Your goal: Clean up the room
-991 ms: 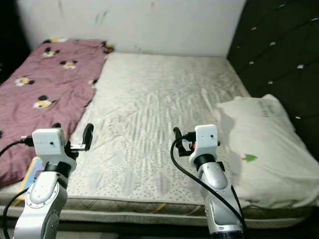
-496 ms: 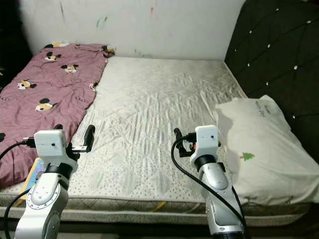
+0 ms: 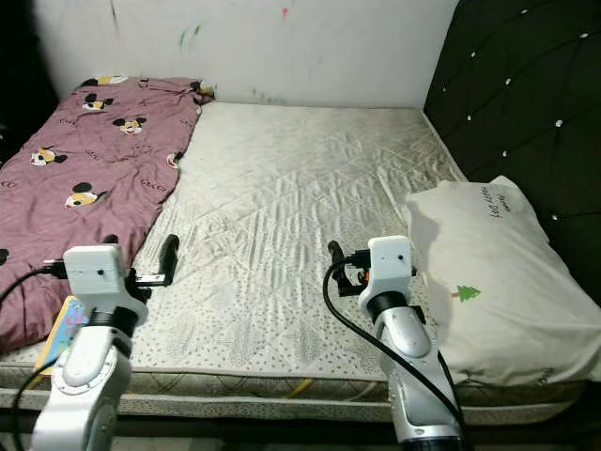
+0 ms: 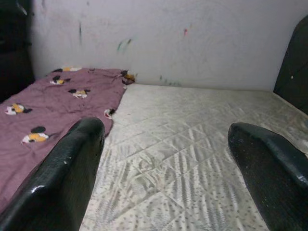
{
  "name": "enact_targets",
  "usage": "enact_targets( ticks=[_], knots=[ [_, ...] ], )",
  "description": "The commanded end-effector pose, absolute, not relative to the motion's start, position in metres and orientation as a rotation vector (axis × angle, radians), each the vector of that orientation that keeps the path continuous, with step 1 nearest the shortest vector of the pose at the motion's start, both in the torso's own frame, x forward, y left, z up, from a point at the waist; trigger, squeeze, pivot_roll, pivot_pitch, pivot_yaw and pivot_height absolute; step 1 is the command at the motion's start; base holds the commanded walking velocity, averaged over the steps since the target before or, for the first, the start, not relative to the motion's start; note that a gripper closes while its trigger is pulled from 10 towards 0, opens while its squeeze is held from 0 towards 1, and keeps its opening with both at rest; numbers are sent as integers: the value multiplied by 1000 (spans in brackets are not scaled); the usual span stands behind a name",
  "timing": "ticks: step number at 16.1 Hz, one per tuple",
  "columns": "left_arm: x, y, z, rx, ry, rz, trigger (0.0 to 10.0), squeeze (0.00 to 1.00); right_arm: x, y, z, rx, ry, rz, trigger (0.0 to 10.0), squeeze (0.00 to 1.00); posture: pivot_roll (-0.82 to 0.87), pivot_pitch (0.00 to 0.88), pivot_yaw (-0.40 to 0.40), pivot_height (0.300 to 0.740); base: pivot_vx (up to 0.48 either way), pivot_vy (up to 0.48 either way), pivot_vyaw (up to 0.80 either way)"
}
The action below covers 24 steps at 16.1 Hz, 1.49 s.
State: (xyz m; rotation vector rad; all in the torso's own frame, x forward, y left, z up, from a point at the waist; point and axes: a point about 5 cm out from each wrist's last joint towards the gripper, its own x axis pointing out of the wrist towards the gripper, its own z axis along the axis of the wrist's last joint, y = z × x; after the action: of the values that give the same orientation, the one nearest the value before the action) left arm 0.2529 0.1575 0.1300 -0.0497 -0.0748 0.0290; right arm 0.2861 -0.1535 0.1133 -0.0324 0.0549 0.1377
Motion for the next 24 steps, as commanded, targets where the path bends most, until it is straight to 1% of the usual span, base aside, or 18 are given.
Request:
enact_targets(
  ticks=[1, 4, 22, 24],
  knots=[
    [254, 161, 129, -45, -67, 44, 10000, 0, 287, -152, 113, -31, 57, 144, 10000, 0, -79, 0, -26, 740, 0, 469, 0],
    [253, 161, 129, -42, -64, 48, 10000, 0, 287, -151, 113, -28, 54, 146, 10000, 0, -77, 0, -26, 740, 0, 0, 0],
    [255, 164, 129, -54, -65, 69, 10000, 0, 289, -151, 113, -31, 55, 158, 10000, 0, -81, 0, -28, 740, 0, 478, 0],
    [254, 164, 130, -45, -79, 56, 10000, 0, 289, -150, 113, -33, 54, 162, 10000, 0, -81, 0, -27, 740, 0, 0, 0]
  ],
)
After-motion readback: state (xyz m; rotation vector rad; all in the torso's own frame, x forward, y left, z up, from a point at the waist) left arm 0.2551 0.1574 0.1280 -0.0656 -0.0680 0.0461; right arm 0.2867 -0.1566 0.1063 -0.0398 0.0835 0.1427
